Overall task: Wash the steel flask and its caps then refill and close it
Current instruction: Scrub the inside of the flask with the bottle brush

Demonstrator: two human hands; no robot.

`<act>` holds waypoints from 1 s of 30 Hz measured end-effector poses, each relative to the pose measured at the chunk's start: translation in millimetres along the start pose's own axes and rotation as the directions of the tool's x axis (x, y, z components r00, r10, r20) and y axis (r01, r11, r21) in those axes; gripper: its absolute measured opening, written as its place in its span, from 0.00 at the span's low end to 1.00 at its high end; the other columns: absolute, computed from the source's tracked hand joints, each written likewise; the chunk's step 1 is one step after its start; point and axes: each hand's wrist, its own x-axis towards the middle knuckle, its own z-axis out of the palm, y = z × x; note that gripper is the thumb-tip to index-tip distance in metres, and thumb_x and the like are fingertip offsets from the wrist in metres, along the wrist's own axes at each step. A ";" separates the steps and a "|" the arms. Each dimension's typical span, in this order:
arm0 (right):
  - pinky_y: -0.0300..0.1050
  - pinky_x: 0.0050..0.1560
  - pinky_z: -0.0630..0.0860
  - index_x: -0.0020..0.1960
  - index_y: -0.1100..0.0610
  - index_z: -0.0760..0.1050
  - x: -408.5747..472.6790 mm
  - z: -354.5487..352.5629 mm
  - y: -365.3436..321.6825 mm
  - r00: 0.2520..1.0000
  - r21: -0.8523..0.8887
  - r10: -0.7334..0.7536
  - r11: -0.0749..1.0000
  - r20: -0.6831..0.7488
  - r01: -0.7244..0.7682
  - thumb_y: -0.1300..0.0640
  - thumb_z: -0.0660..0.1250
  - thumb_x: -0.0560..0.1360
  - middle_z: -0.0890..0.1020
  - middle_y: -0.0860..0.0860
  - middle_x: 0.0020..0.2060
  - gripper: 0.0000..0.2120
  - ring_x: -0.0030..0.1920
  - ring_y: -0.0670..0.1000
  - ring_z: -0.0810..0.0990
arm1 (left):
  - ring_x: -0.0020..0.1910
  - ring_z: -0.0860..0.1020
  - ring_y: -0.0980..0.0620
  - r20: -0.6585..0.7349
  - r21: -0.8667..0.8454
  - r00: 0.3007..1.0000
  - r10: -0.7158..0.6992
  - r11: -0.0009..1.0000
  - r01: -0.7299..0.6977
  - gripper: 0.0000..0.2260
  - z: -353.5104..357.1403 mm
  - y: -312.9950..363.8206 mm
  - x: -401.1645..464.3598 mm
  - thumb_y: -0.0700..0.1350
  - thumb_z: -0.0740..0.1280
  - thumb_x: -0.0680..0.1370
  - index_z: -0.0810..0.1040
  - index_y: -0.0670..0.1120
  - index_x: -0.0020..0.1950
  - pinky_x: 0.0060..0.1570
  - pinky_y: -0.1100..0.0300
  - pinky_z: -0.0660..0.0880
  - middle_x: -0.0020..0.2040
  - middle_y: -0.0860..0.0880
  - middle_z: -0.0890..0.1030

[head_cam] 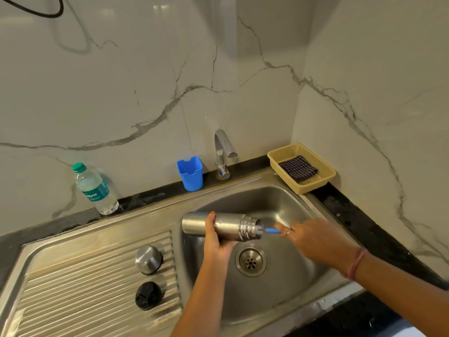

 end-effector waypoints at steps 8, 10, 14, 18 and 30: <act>0.35 0.30 0.66 0.56 0.54 0.78 15.0 0.7 -11.3 0.898 0.667 0.312 0.602 0.311 -0.440 0.47 0.57 0.81 0.70 0.45 0.30 0.14 0.27 0.43 0.66 | 0.52 0.78 0.36 0.094 0.009 0.995 0.035 0.999 -0.036 0.21 1.0 -8.7 -7.7 0.42 0.71 0.76 0.66 0.44 0.65 0.66 0.34 0.69 0.55 0.36 0.78; 0.35 0.25 0.63 0.51 0.55 0.79 15.7 -7.7 -8.6 0.849 0.781 0.187 0.334 0.494 -0.528 0.49 0.58 0.81 0.68 0.46 0.27 0.14 0.23 0.43 0.64 | 0.52 0.78 0.37 0.114 0.058 0.992 0.048 0.997 -0.055 0.21 0.4 -3.3 -6.9 0.43 0.71 0.77 0.66 0.44 0.66 0.59 0.34 0.73 0.56 0.36 0.78; 0.34 0.27 0.64 0.51 0.51 0.75 3.9 -37.6 11.5 0.862 0.740 0.182 0.449 0.473 -0.501 0.49 0.54 0.82 0.69 0.45 0.30 0.12 0.26 0.43 0.66 | 0.56 0.77 0.33 0.191 0.092 0.981 -0.016 0.996 -0.002 0.22 1.5 2.3 -8.7 0.45 0.70 0.77 0.66 0.43 0.67 0.61 0.29 0.70 0.59 0.34 0.77; 0.34 0.28 0.65 0.69 0.49 0.62 1.6 -29.4 8.5 0.965 0.189 0.247 0.947 0.085 -0.259 0.48 0.48 0.83 0.69 0.46 0.31 0.16 0.28 0.43 0.69 | 0.60 0.75 0.31 0.207 0.051 0.978 -0.034 0.998 0.023 0.30 10.8 0.9 -12.7 0.41 0.72 0.70 0.65 0.43 0.69 0.64 0.28 0.66 0.62 0.32 0.75; 0.35 0.33 0.69 0.51 0.51 0.78 0.3 -8.1 26.7 0.870 0.778 0.228 0.390 0.437 -0.493 0.49 0.55 0.82 0.77 0.46 0.33 0.13 0.30 0.43 0.71 | 0.53 0.77 0.34 0.116 0.051 0.993 0.003 0.999 -0.009 0.32 5.3 6.9 -6.0 0.42 0.74 0.74 0.63 0.45 0.75 0.64 0.30 0.69 0.58 0.35 0.77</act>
